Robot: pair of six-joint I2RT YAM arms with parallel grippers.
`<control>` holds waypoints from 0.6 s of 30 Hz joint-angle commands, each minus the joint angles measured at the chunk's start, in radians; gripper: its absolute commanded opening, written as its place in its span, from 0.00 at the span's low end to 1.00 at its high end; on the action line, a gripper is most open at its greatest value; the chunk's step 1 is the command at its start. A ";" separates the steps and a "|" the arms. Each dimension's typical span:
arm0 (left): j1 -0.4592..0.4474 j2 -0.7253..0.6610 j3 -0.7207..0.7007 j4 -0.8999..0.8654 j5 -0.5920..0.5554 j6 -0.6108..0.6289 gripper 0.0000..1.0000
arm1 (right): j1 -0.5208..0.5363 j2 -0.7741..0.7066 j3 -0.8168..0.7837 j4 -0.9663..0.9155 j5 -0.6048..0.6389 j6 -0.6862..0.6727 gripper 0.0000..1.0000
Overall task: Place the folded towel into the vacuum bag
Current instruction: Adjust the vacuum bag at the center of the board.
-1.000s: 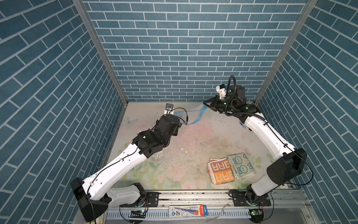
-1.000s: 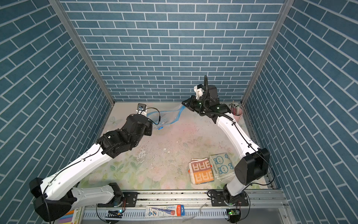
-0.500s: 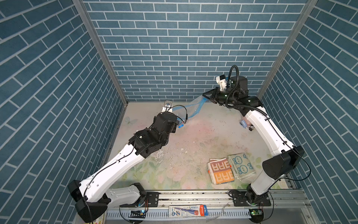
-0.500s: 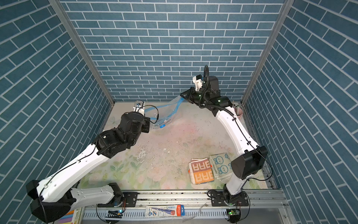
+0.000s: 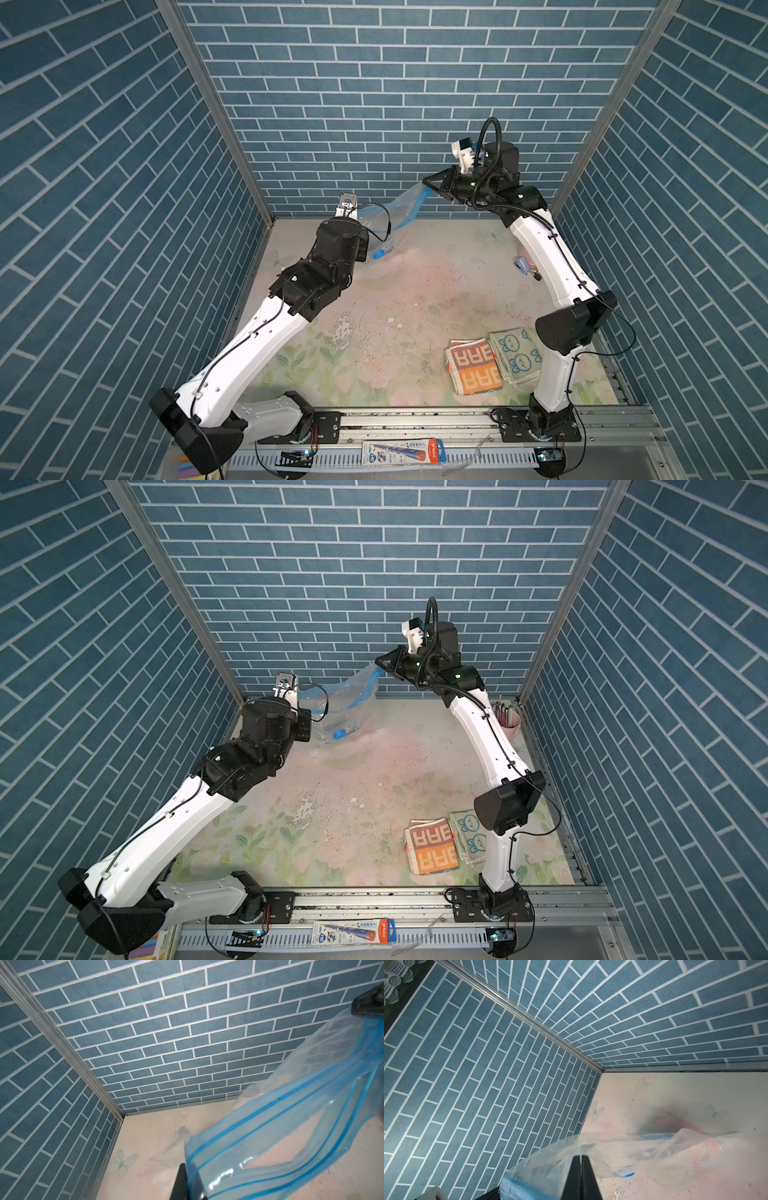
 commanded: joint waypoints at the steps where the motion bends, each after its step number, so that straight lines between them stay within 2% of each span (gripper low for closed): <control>1: 0.068 0.021 0.076 0.048 0.017 0.049 0.00 | -0.017 0.090 0.161 -0.029 0.034 -0.048 0.00; 5: 0.089 0.051 0.145 0.067 0.022 0.090 0.00 | -0.017 0.196 0.378 -0.062 0.018 -0.021 0.00; 8: 0.088 0.048 0.165 0.076 0.033 0.098 0.00 | -0.017 0.220 0.407 -0.041 0.020 -0.012 0.00; 11: 0.089 0.027 0.140 0.076 0.041 0.085 0.00 | -0.017 0.169 0.332 -0.024 0.022 -0.022 0.00; 14: 0.089 -0.014 0.059 0.071 0.063 0.041 0.00 | -0.015 0.115 0.193 -0.014 0.006 -0.032 0.00; 18: 0.088 -0.084 -0.083 0.029 0.086 -0.050 0.00 | -0.004 -0.006 -0.121 0.070 0.005 -0.038 0.00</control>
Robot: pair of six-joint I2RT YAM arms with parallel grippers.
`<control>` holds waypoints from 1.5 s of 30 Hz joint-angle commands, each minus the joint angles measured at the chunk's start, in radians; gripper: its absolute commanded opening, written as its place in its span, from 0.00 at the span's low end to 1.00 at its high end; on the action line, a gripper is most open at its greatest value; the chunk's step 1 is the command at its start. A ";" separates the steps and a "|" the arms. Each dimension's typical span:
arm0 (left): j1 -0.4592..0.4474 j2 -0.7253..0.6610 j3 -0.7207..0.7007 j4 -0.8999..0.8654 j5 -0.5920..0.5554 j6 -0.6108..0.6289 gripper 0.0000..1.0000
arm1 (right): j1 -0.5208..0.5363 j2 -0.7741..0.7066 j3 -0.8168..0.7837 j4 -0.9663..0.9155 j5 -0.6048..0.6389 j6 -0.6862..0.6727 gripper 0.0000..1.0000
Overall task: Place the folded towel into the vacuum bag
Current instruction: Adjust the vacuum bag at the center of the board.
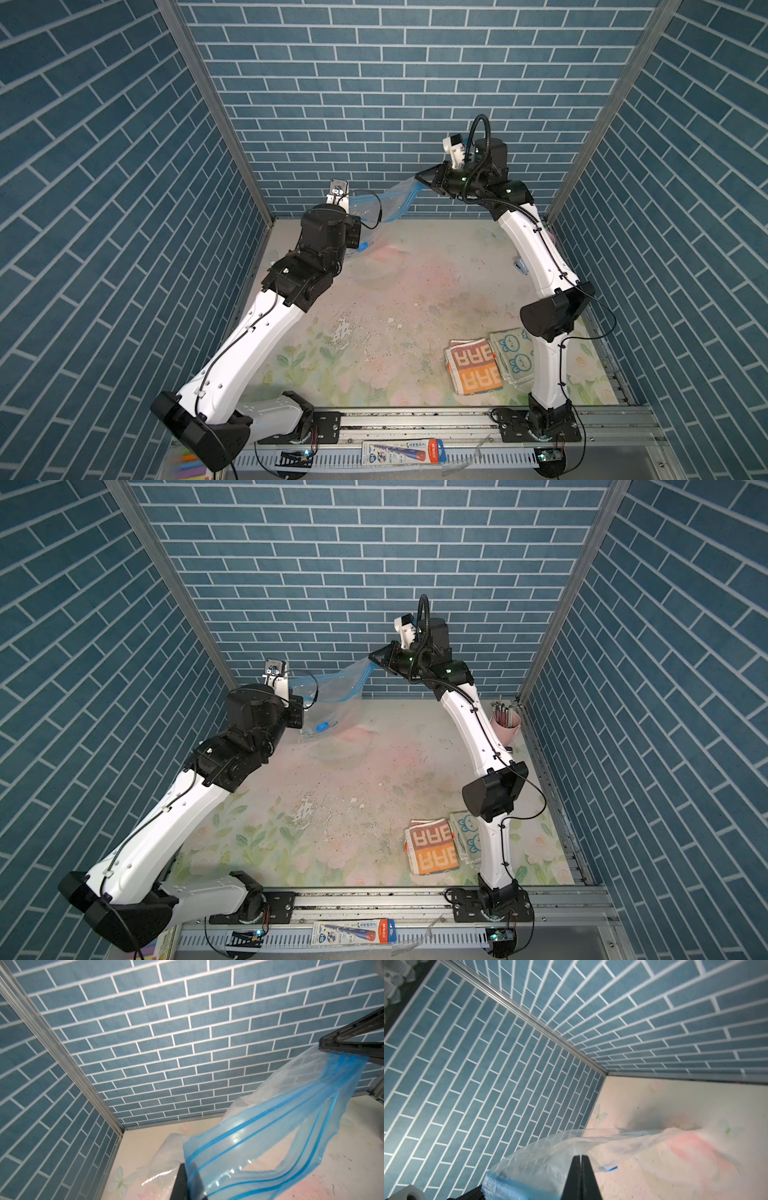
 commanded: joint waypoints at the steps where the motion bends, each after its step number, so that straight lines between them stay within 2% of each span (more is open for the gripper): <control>1: 0.010 -0.083 -0.098 -0.041 -0.010 -0.103 0.00 | -0.012 -0.101 -0.224 0.094 0.039 -0.031 0.00; 4: -0.017 -0.185 -0.218 -0.047 -0.002 -0.146 0.00 | -0.006 -0.201 -0.469 0.234 0.044 0.015 0.00; 7: -0.065 -0.276 -0.289 -0.107 -0.029 -0.176 0.00 | -0.002 -0.282 -0.650 0.328 0.052 0.052 0.00; 13: -0.143 -0.394 -0.392 -0.255 -0.011 -0.326 0.00 | 0.003 -0.385 -0.830 0.366 0.075 0.063 0.00; 18: -0.189 -0.409 -0.515 -0.277 0.036 -0.451 0.00 | 0.004 -0.469 -0.952 0.385 0.129 0.063 0.00; 29: -0.213 -0.288 -0.675 -0.127 0.106 -0.541 0.00 | 0.004 -0.483 -1.099 0.318 0.321 0.040 0.00; 38: -0.214 -0.167 -0.730 -0.082 0.087 -0.540 0.00 | 0.004 -0.363 -1.110 0.369 0.267 0.063 0.00; 45: -0.239 -0.148 -0.758 -0.108 0.092 -0.551 0.00 | 0.004 -0.370 -1.156 0.369 0.267 0.081 0.00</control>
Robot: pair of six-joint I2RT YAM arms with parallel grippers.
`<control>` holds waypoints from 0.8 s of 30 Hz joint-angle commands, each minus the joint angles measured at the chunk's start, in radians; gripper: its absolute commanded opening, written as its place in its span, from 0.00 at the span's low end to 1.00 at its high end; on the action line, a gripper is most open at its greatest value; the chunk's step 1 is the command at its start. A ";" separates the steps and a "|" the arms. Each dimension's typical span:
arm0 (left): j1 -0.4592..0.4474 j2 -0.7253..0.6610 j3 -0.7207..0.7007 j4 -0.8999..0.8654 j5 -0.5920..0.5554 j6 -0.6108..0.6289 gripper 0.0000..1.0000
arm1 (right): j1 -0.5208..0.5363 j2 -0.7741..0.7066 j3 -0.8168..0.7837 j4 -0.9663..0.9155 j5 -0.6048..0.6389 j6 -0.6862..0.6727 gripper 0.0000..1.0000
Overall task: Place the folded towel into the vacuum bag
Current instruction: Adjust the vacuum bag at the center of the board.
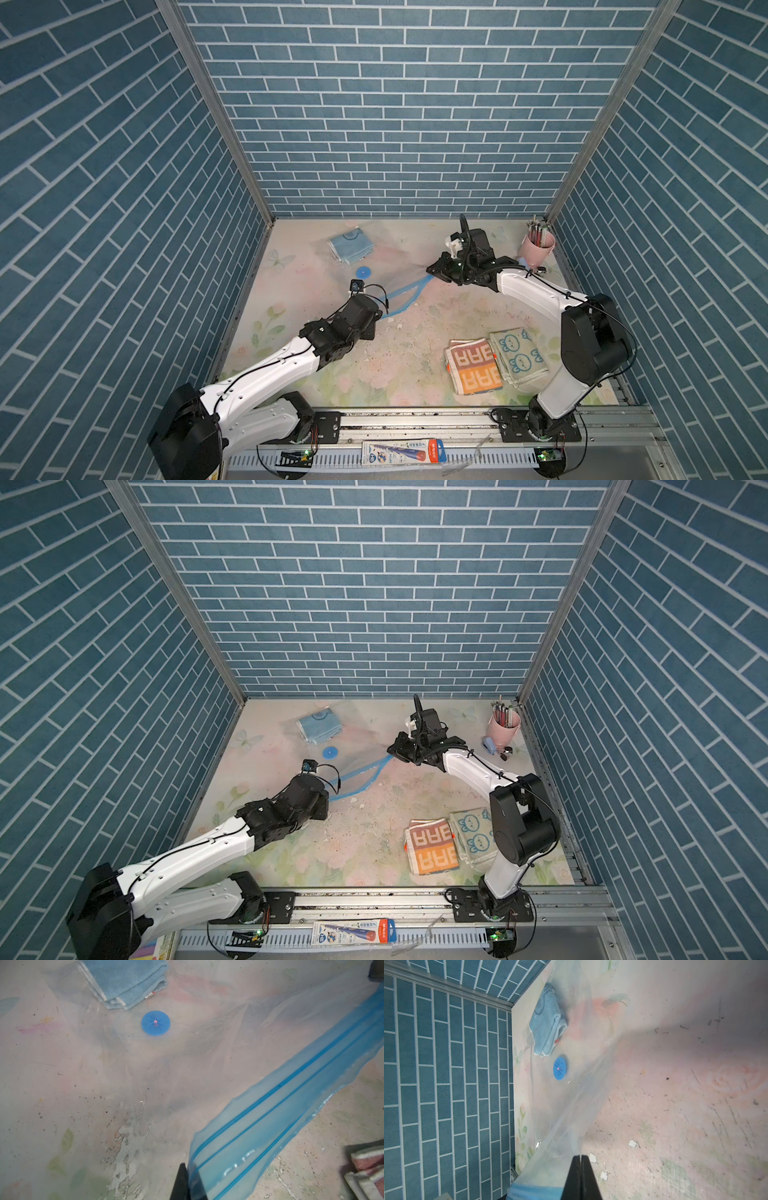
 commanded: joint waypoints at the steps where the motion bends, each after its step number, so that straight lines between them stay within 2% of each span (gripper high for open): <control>1: -0.017 -0.006 -0.023 -0.094 -0.051 -0.011 0.00 | -0.037 -0.022 -0.028 0.016 0.099 0.010 0.00; 7: -0.064 0.027 -0.018 -0.109 -0.014 0.008 0.00 | -0.040 -0.068 -0.078 -0.042 0.137 0.005 0.02; 12: -0.069 0.035 -0.048 -0.117 0.020 -0.028 0.00 | -0.040 -0.089 -0.128 -0.052 0.137 0.010 0.15; 19: -0.076 0.028 -0.059 -0.113 0.032 -0.032 0.00 | -0.041 -0.160 -0.180 -0.081 0.167 -0.001 0.42; 24: -0.077 0.039 -0.051 -0.067 0.108 0.028 0.00 | -0.044 -0.268 -0.168 -0.224 0.224 -0.099 0.46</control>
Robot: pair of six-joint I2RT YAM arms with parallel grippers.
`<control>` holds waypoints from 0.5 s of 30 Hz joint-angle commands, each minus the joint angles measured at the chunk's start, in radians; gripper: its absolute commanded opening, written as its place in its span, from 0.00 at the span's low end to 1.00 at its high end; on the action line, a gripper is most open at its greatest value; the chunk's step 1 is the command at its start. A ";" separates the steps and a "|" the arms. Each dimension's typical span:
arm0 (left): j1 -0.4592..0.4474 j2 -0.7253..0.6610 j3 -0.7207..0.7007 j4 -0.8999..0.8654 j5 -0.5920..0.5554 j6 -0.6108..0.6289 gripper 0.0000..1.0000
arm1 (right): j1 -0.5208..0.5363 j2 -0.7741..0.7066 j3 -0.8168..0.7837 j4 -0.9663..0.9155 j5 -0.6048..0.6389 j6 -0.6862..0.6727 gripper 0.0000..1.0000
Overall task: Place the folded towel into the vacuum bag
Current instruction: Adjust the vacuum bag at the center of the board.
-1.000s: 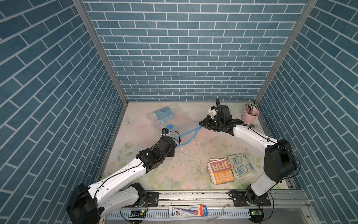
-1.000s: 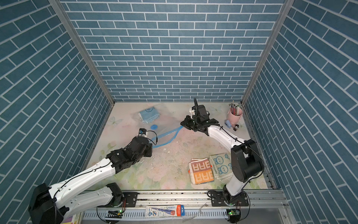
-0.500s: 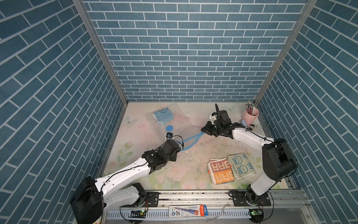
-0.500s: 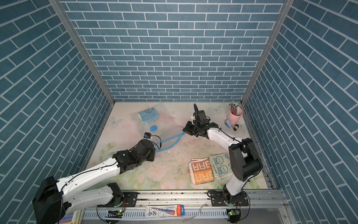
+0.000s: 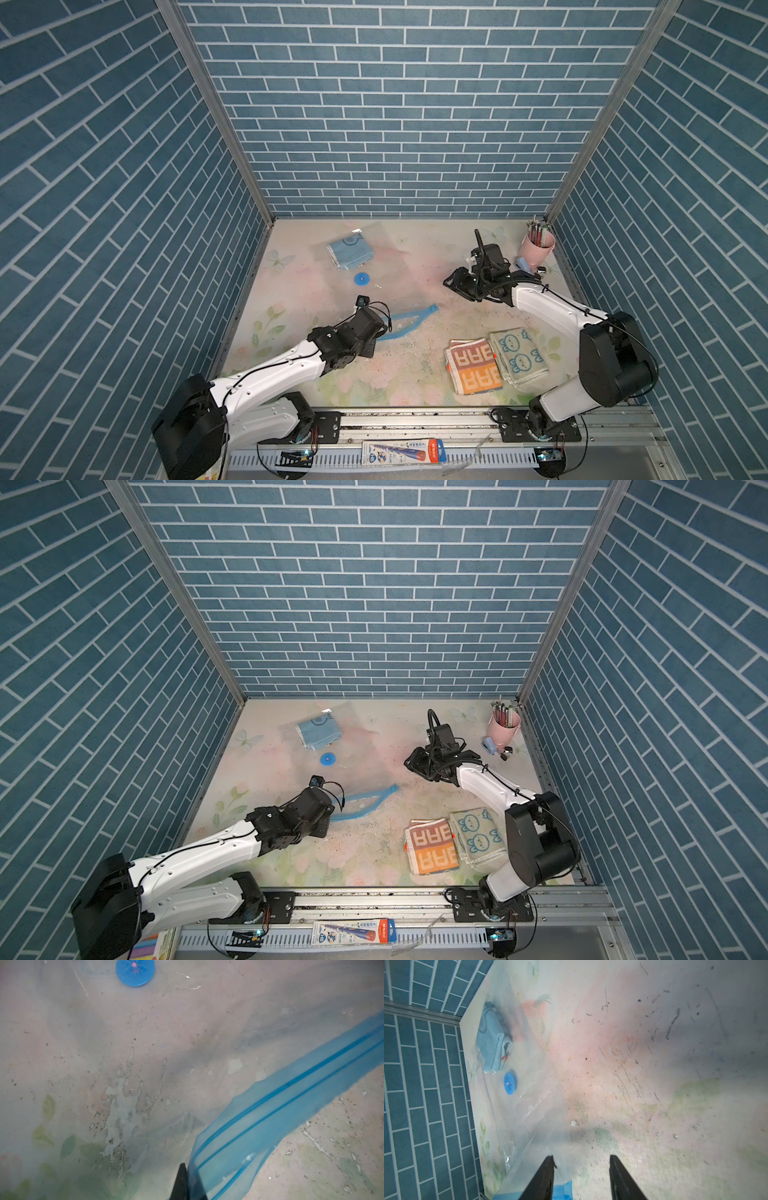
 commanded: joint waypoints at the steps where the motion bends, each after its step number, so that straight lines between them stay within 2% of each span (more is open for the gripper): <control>1: -0.005 0.012 0.007 0.024 0.068 0.040 0.00 | 0.000 -0.099 0.022 -0.139 0.070 -0.098 0.47; 7: -0.005 0.060 0.030 0.041 0.111 0.044 0.00 | -0.003 -0.205 0.011 -0.375 0.077 -0.192 0.48; 15: 0.028 0.134 0.091 0.071 0.106 0.024 0.00 | -0.001 -0.309 -0.147 -0.448 0.023 -0.169 0.48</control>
